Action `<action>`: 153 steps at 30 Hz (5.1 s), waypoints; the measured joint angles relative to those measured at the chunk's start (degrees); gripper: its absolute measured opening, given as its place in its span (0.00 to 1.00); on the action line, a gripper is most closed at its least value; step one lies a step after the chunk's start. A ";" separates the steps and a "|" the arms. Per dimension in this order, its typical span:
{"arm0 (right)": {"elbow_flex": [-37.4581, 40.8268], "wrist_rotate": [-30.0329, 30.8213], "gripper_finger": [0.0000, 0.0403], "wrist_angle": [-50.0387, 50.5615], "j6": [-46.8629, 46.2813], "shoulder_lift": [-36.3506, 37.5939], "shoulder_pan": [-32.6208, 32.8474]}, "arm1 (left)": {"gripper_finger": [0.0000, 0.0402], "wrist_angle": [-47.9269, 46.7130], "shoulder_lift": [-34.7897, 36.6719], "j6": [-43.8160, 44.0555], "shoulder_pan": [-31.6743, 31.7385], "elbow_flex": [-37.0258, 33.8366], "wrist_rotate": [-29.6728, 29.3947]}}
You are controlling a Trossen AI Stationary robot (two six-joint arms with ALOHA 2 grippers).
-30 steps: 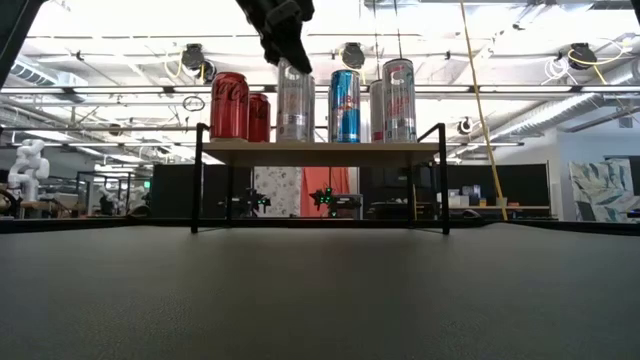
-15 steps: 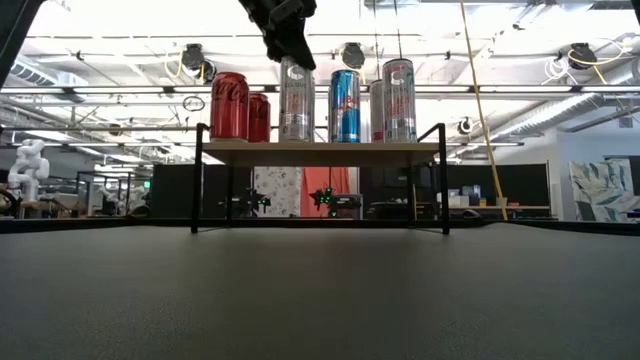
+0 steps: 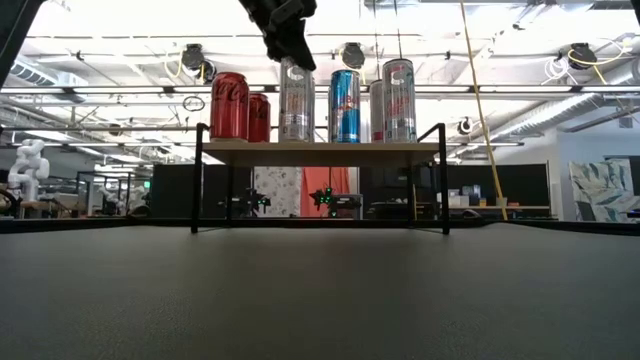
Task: Place canned beverage on shelf
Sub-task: Put the white yellow soda can on the shelf aligned with the other white yellow soda can, then return to Home Position
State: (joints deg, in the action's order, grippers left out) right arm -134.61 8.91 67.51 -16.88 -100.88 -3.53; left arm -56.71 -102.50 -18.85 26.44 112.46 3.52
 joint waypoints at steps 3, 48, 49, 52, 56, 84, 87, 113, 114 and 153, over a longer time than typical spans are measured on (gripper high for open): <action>0.00 0.00 0.76 0.00 0.02 0.02 0.00 | 0.69 1.33 0.00 -0.04 0.00 0.00 0.55; 0.00 -0.01 0.76 0.02 0.00 0.01 -0.02 | 0.69 0.96 9.29 -0.92 -4.22 0.04 -2.92; 0.00 0.00 0.76 0.01 0.00 0.02 -0.02 | 0.69 -0.74 9.91 -0.86 -4.73 0.02 -3.20; 0.00 0.00 0.76 0.02 0.00 0.02 -0.02 | 0.69 -4.98 11.94 0.56 -6.46 -0.02 -4.41; 0.00 -0.01 0.76 0.00 0.01 0.00 -0.01 | 0.69 -7.92 14.95 2.95 -9.10 0.00 -5.78; 0.00 -1.49 0.76 -0.27 0.63 0.14 -0.17 | 0.69 -12.36 27.82 18.11 -28.79 -0.02 -5.52; 0.04 -8.56 0.76 1.70 1.34 1.46 -0.31 | 0.69 -13.85 29.46 19.04 -30.44 -0.02 -5.47; -0.02 -7.28 0.76 0.20 7.19 26.66 13.50 | 0.69 -14.51 45.70 24.71 -41.68 -8.12 -12.44; -0.02 -7.28 0.76 0.20 7.58 26.85 13.76 | 0.69 -14.26 46.78 25.15 -41.68 -9.38 -12.95; 41.29 3.10 0.76 -17.26 8.33 64.03 13.88 | 0.69 16.42 95.78 24.40 -41.64 -71.27 -10.11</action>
State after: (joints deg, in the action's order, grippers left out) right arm -93.32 12.01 50.25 -8.55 -36.85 10.35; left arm -40.29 -6.72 5.55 -15.20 41.20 -6.59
